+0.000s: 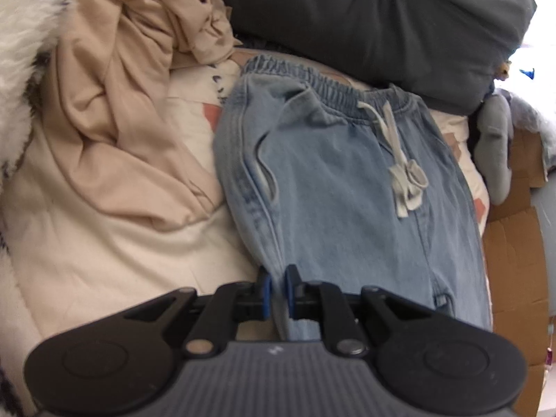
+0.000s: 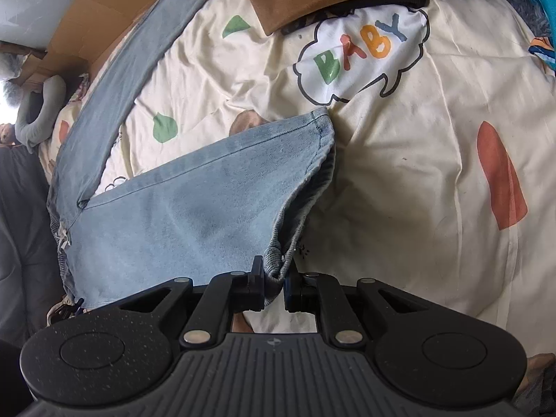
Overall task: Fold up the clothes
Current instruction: 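Lift the hem with the right gripper and fold it toward the waistband held by the left gripper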
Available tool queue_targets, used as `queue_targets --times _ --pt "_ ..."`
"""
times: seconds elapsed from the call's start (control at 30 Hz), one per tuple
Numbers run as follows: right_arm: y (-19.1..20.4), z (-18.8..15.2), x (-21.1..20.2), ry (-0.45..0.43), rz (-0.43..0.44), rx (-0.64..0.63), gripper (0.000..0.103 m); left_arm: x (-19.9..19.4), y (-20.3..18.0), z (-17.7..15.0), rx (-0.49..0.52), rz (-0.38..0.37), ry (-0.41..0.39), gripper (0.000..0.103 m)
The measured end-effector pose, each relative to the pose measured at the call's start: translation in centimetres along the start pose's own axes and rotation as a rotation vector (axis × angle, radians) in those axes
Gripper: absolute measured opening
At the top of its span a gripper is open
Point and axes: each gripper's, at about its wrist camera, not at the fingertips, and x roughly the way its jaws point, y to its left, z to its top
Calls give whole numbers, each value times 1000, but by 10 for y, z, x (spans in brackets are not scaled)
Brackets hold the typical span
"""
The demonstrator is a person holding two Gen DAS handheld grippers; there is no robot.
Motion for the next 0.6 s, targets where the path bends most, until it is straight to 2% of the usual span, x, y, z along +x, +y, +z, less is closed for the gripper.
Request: queue_targets --times 0.33,0.6 --pt "7 24 -3 1 -16 37 8 19 2 37 20 -4 42 12" --pt "38 77 -18 -49 7 41 8 -8 -40 53 46 -23 19 11"
